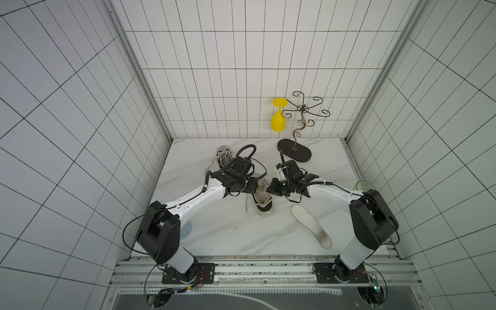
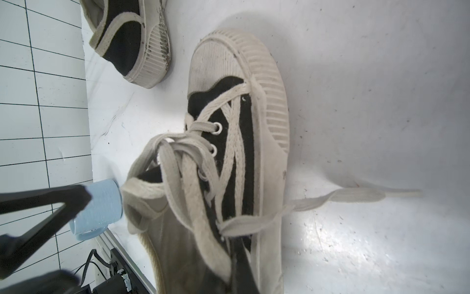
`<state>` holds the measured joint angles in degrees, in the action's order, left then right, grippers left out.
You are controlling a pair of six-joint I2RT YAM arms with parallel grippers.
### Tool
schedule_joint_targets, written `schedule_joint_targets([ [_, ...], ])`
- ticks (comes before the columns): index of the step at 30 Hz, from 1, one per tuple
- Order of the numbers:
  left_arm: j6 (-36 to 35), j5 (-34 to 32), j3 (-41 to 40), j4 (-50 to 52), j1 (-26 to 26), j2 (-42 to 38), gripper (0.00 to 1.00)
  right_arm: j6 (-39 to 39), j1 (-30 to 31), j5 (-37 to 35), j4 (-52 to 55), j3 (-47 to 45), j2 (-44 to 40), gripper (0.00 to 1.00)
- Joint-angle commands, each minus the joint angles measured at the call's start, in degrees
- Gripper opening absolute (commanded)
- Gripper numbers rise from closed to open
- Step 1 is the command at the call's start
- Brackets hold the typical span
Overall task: Insert the insole into the shoe
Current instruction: Adjust the shoe at the center of the board.
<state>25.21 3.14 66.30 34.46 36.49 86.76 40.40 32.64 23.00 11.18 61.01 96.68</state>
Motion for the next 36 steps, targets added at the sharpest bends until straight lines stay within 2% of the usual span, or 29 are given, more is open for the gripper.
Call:
schedule_joint_targets([
  [1,6.1,-4.8,-2.4,-0.5,1.8,-2.2,0.62,1.6,0.0,0.0,-3.0,-2.2,0.8,0.00],
  [8,11.1,-7.7,-3.6,-2.9,4.1,3.2,0.62,1.9,0.0,-0.3,-3.3,-1.7,1.1,0.00],
  [14,11.4,-13.6,3.1,-1.2,6.3,11.0,0.59,2.1,0.0,-0.4,-3.1,-1.8,1.1,0.00],
  [15,12.0,-14.6,3.5,-1.3,6.2,11.9,0.52,2.2,0.0,-0.7,-2.8,-1.9,1.1,0.00],
  [17,12.2,-16.9,5.0,0.6,6.2,13.6,0.29,2.4,-0.2,-1.7,-2.3,-2.0,1.0,0.00],
  [19,11.3,-16.9,5.1,1.3,5.8,13.6,0.16,3.0,-1.1,-2.5,-1.7,-3.0,0.9,0.00],
  [25,8.3,-12.6,-2.0,-2.3,2.7,8.1,0.12,1.7,-6.0,-2.9,-2.1,-7.1,0.8,0.00],
  [30,5.3,-3.4,-8.9,-7.5,-2.6,4.6,0.02,-2.8,-9.4,-3.6,-1.7,-9.3,1.8,0.00],
  [36,1.2,2.8,-12.3,-9.8,-7.0,2.4,0.00,-7.2,-11.8,-5.6,-1.4,-9.8,2.9,0.00],
])
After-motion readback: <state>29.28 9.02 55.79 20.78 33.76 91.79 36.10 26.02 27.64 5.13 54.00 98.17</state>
